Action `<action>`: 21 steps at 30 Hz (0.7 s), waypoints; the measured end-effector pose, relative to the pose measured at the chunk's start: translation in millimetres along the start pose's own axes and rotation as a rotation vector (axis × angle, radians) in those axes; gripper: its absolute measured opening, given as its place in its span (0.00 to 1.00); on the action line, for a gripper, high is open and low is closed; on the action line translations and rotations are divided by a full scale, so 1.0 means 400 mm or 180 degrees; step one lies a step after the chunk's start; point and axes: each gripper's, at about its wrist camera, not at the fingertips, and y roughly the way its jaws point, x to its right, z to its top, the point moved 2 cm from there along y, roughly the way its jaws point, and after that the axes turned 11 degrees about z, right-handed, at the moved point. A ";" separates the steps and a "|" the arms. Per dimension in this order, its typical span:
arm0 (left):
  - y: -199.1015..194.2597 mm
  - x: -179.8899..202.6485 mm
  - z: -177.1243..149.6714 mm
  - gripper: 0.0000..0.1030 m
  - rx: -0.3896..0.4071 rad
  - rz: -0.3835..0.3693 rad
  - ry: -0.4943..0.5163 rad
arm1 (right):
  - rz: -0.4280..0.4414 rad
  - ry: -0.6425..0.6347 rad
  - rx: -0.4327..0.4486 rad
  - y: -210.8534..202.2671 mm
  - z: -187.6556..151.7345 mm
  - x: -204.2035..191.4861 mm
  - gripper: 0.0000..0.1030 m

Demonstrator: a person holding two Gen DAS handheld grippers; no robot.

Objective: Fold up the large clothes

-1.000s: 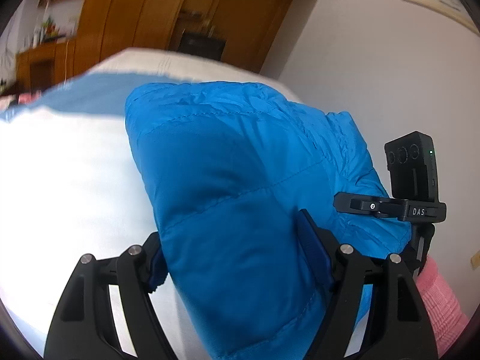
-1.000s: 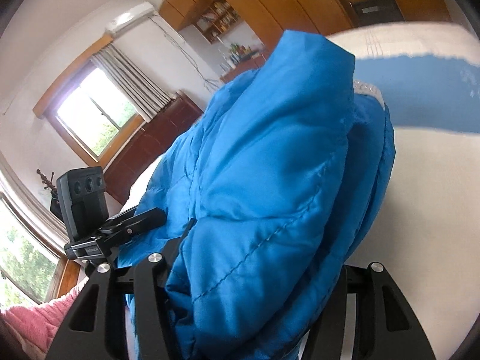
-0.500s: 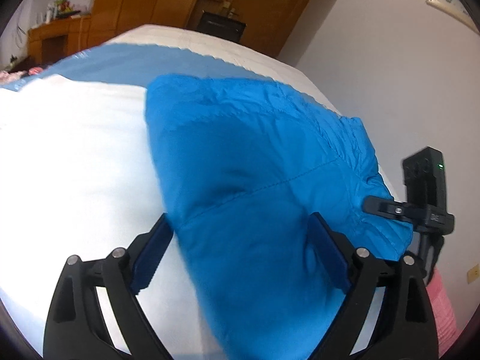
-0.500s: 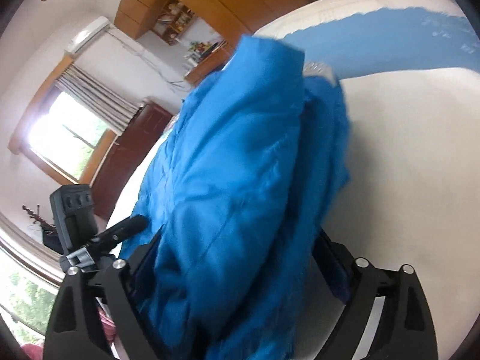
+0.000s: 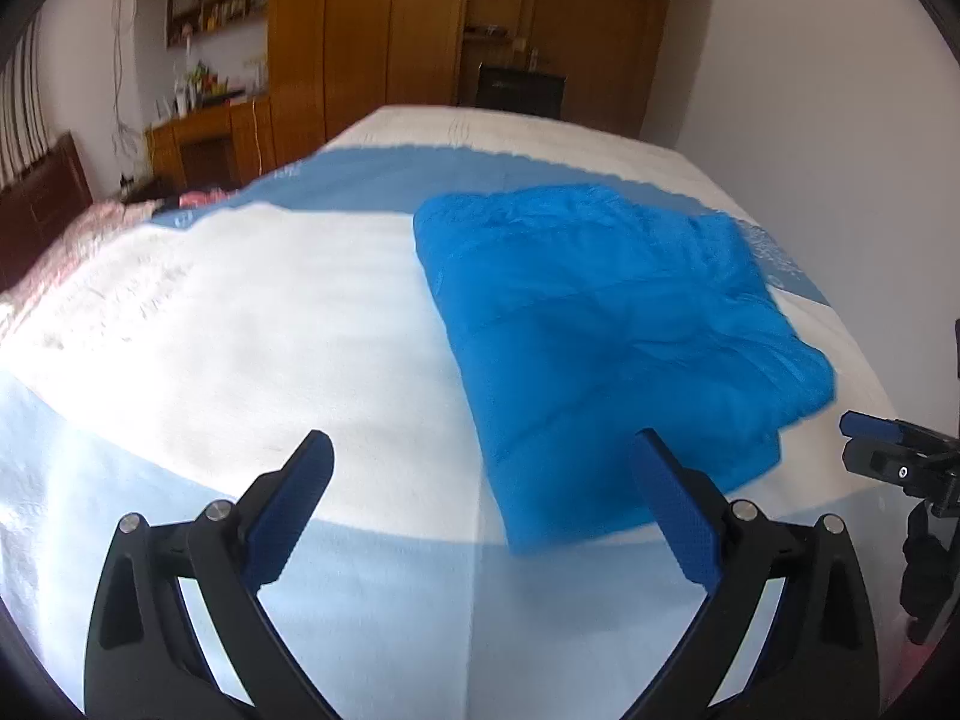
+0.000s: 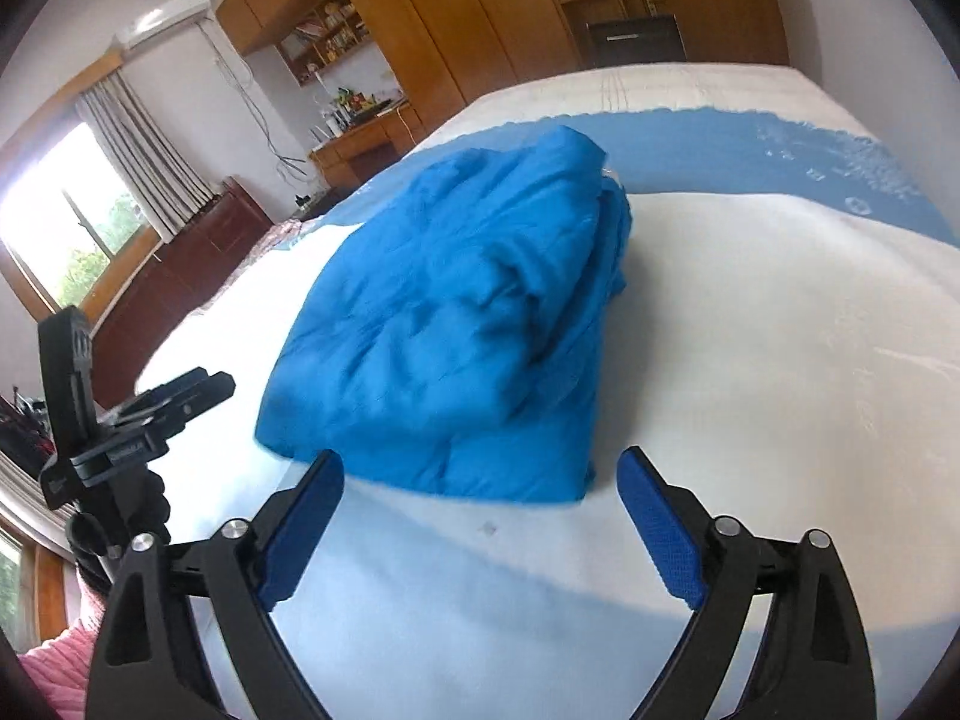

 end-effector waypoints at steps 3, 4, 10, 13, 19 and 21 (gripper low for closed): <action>-0.047 0.010 -0.026 0.95 0.0056 -0.0008 0.0106 | -0.0162 -0.0063 0.0047 -0.017 -0.023 -0.045 0.96; -0.056 0.017 -0.031 0.95 0.0067 0.0013 0.0124 | -0.0253 -0.0102 0.0057 -0.019 -0.030 -0.056 0.96; -0.136 0.032 -0.088 0.96 0.0148 0.0090 0.0191 | -0.0447 -0.0163 0.0081 -0.062 -0.088 -0.103 0.96; -0.156 0.029 -0.091 0.96 0.0196 0.0125 0.0183 | -0.0559 -0.0173 0.0123 -0.076 -0.108 -0.119 0.96; -0.205 0.013 -0.097 0.97 0.0280 0.0113 0.0112 | -0.0583 -0.0159 0.0206 -0.110 -0.136 -0.132 0.96; -0.216 0.006 -0.101 0.97 0.0290 0.0127 0.0101 | -0.0606 -0.0180 0.0224 -0.120 -0.140 -0.136 0.96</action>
